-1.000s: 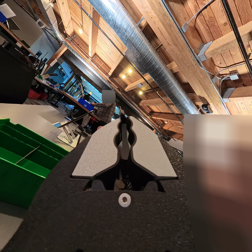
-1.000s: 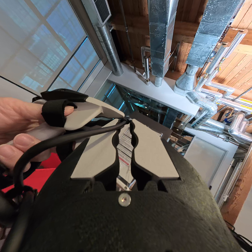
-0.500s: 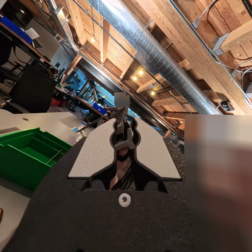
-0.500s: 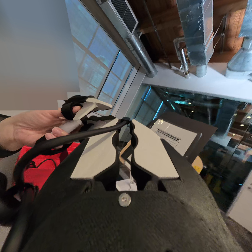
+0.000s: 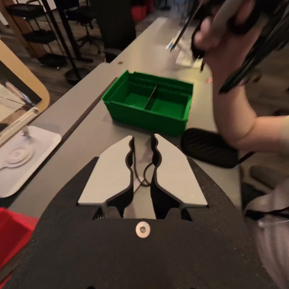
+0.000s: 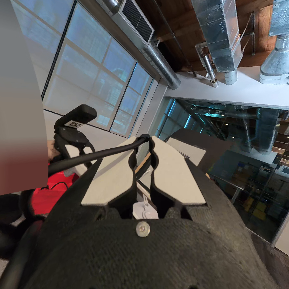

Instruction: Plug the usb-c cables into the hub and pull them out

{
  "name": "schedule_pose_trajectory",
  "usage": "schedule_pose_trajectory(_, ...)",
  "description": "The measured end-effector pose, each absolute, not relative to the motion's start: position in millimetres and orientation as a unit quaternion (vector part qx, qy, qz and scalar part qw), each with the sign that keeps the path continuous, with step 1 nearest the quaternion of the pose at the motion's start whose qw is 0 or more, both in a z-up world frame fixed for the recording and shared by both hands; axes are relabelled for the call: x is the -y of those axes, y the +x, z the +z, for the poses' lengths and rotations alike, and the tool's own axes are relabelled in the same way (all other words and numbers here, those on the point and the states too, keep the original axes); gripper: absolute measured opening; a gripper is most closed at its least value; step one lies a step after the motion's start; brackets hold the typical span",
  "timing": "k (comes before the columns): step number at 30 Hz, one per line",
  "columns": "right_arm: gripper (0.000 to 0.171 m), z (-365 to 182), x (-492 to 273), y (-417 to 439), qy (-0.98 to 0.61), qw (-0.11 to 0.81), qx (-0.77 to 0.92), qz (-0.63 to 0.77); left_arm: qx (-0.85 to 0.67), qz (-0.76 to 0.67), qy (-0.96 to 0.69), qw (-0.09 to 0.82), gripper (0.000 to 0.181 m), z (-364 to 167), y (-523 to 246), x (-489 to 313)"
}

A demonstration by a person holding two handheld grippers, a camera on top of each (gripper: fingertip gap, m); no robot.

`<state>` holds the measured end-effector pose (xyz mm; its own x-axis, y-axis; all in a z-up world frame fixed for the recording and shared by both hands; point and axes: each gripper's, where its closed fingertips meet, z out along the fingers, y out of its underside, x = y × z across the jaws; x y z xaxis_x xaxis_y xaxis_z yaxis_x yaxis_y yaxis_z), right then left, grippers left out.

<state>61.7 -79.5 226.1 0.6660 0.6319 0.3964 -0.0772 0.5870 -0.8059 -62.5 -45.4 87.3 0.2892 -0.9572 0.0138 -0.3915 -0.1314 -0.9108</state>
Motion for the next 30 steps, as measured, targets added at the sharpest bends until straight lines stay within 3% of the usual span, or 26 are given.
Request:
schedule_pose_trajectory(7, 0.014, 228.4, 91.4, 79.3, -0.402, 0.819, 0.369, 0.177, -0.650, -0.056, -0.703, 0.283, 0.034, -23.7, -94.6, 28.4)
schedule_pose_trajectory(12, 0.014, 237.9, 103.0, 90.5, -0.379, 0.828, 0.357, 0.210, -0.729, -0.022, -0.674, 0.116, 0.051, -97.5, -118.7, 27.8)
schedule_pose_trajectory(15, 0.014, 237.0, 101.1, 93.1, -0.380, 0.828, 0.356, 0.211, -0.744, -0.003, -0.666, 0.052, 0.050, -131.1, -126.2, 22.0)
schedule_pose_trajectory(25, 0.014, 235.8, 98.9, 96.8, -0.381, 0.829, 0.356, 0.203, -0.765, 0.033, -0.643, 0.015, 0.050, -157.9, -127.1, 1.6)
schedule_pose_trajectory(27, 0.014, 234.7, 97.7, 96.6, -0.384, 0.828, 0.357, 0.201, -0.770, 0.025, -0.637, 0.004, 0.039, -159.1, -123.9, 6.6)
schedule_pose_trajectory(28, 0.014, 234.6, 97.5, 96.6, -0.384, 0.827, 0.357, 0.202, -0.773, 0.023, -0.634, -0.007, 0.023, -159.4, -124.4, 9.6)
schedule_pose_trajectory(30, 0.014, 235.0, 97.8, 97.0, -0.383, 0.828, 0.356, 0.201, -0.778, 0.030, -0.627, -0.016, 0.023, -159.5, -124.8, 10.6)
